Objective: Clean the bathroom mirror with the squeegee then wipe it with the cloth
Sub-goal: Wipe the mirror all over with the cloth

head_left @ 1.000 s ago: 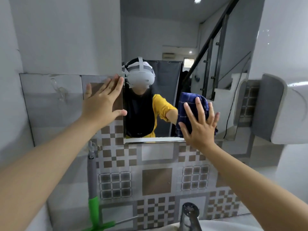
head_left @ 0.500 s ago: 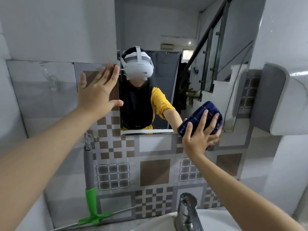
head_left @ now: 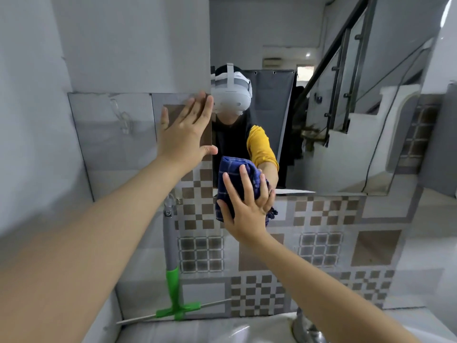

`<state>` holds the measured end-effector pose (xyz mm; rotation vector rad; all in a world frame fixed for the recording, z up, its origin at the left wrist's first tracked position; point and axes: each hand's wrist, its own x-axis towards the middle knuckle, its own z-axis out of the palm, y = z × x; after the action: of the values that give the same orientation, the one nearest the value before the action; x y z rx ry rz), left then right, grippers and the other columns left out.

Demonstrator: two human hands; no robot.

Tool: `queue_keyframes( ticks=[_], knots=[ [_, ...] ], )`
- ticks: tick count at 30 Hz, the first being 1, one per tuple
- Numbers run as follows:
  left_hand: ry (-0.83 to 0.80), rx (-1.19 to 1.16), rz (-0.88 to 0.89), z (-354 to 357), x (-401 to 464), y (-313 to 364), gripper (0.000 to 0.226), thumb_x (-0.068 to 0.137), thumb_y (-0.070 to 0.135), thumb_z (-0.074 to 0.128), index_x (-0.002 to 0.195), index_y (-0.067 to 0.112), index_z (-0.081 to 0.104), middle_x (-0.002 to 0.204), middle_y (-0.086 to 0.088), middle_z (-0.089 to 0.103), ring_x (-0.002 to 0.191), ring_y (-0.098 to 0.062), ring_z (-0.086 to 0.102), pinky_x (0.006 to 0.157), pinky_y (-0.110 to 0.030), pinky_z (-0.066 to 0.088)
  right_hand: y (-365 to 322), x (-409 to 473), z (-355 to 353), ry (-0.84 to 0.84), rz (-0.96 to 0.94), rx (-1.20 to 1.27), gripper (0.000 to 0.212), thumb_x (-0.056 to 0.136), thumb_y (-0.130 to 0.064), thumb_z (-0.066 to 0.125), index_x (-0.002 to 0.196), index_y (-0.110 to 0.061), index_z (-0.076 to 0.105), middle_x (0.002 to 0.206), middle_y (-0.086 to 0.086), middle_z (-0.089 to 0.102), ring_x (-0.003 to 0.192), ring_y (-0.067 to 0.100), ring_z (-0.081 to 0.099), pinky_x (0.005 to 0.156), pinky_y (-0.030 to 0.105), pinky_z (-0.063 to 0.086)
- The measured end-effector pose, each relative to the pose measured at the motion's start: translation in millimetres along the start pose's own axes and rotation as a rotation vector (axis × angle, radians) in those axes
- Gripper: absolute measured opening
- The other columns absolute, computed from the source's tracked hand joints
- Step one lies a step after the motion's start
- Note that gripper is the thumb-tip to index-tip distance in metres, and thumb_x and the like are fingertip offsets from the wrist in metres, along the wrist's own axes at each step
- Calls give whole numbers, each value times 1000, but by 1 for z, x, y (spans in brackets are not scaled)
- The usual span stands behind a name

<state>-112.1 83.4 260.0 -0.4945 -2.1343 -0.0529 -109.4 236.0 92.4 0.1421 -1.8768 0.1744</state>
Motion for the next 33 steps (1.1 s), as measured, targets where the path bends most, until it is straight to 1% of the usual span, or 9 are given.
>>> queue_keyframes(
  ticks=[6, 11, 16, 20, 22, 25, 28, 31, 33],
  knots=[
    [-6, -2, 2, -1, -1, 2, 101, 77, 50, 64, 148, 25, -3, 158, 1, 2, 144, -18, 3, 111, -52, -5, 19, 3, -3, 0, -281, -63, 41, 95, -40, 45, 136, -38, 48, 150, -6, 31, 134, 33, 29, 101, 61, 33],
    [-19, 21, 13, -3, -1, 1, 100, 78, 51, 62, 148, 23, -4, 158, -2, 4, 144, -19, 4, 111, -52, -5, 36, 11, -9, -33, -430, -87, 40, 95, -40, 46, 135, -40, 49, 149, -7, 39, 136, 32, 31, 102, 61, 33],
    [-56, 6, 21, -6, 1, -1, 90, 86, 43, 57, 147, 24, -6, 158, 2, 0, 144, -17, 2, 110, -53, -6, 32, 23, -18, -3, -325, -119, 42, 95, -42, 45, 137, -40, 46, 151, -3, 37, 137, 34, 31, 104, 61, 30],
    [-110, -22, 41, -13, 3, -8, 87, 89, 27, 58, 147, 27, -7, 157, 6, -5, 143, -14, 0, 110, -53, -5, 23, 49, -24, -1, -205, -136, 44, 95, -44, 40, 140, -41, 40, 153, -5, 23, 137, 33, 22, 109, 60, 17],
    [-125, -7, 58, -15, 3, -10, 90, 87, 25, 60, 147, 27, -7, 157, 5, -6, 143, -14, 1, 111, -54, -3, 19, 70, -29, 6, -180, -133, 45, 95, -44, 41, 140, -41, 40, 154, -5, 22, 137, 33, 19, 109, 59, 13],
    [-93, 67, 60, -15, -1, -12, 93, 84, 23, 64, 147, 23, -5, 157, 2, -4, 144, -16, 1, 111, -51, -2, 10, 109, -39, 3, -158, -91, 46, 95, -43, 42, 140, -40, 40, 155, -1, 29, 138, 34, 16, 109, 62, 15],
    [-34, 93, 31, -9, -8, -15, 93, 82, 18, 65, 148, 16, 0, 158, -2, 0, 144, -20, 2, 110, -46, -6, 0, 138, -48, -42, -147, -26, 48, 94, -40, 42, 141, -39, 37, 156, 0, 26, 137, 38, 18, 107, 65, 16],
    [7, 6, 15, -6, -13, -13, 88, 82, 13, 62, 148, 13, 3, 157, -4, 3, 144, -20, 4, 109, -45, -6, 1, 144, -52, -36, -179, 27, 47, 93, -38, 45, 140, -35, 43, 154, 8, 30, 133, 39, 27, 106, 62, 24],
    [84, -116, -22, -10, -12, -7, 71, 85, 11, 55, 146, 8, 18, 154, -8, 20, 142, -21, 19, 112, -47, -1, 8, 145, -55, -18, -201, 108, 44, 93, -36, 48, 136, -31, 49, 149, 16, 33, 130, 36, 30, 105, 56, 28]
  ],
)
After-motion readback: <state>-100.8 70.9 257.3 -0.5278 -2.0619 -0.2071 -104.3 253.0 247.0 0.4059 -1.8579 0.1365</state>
